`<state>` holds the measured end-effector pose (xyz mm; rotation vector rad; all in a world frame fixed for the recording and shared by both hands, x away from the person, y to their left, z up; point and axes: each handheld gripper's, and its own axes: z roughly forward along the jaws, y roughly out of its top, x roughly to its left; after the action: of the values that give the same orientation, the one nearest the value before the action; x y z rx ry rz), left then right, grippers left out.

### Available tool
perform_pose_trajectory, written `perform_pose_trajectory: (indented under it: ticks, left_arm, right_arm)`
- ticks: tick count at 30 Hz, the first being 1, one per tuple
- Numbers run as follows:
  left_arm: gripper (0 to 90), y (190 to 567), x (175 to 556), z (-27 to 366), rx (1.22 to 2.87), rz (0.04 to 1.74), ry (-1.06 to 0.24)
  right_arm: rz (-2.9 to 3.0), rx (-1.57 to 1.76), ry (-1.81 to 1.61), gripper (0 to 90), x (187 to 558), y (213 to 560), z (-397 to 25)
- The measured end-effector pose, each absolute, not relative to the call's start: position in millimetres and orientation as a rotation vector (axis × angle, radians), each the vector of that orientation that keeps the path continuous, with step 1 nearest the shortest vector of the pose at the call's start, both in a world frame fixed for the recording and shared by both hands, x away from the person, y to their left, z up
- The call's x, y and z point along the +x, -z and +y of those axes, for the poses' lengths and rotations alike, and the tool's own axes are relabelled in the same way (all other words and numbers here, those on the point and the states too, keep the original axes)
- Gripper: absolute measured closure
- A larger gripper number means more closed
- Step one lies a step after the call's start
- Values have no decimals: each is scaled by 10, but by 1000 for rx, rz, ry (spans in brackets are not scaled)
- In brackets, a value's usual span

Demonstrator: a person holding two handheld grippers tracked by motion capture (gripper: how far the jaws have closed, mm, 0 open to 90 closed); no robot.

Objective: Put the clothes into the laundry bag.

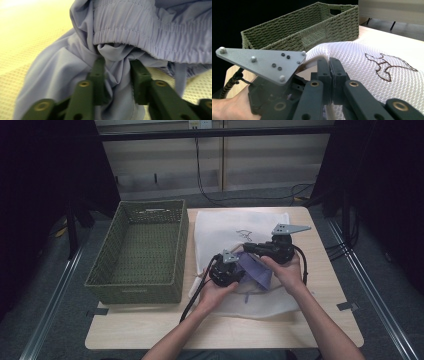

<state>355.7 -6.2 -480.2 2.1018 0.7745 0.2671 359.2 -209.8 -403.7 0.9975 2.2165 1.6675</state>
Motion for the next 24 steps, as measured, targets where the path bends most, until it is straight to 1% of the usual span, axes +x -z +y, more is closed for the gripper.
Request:
perform_pose_trajectory:
  ticks: [2,4,7,16,18,24]
  left_arm:
    - [577,4774,3518,-56,2094,767,-258]
    - [518,4732,3474,-43,2072,748,-259]
    - [472,4653,3373,-36,2055,704,-277]
    - [436,4547,3173,-100,2008,575,-221]
    - [432,4551,3178,-126,1997,557,-173]
    - [417,4578,3187,-233,1996,500,-128]
  right_arm:
    - [2214,1000,-1670,888,3594,4037,-2106]
    - [2213,1000,-1670,888,3592,4035,-2108]
    - [2213,1000,-1670,888,3591,4035,-2108]
    - [2216,999,-1674,888,3593,4041,-2097]
    - [2216,998,-1673,888,3594,4042,-2097]
    - [2213,1004,-1674,888,3595,4041,-2105]
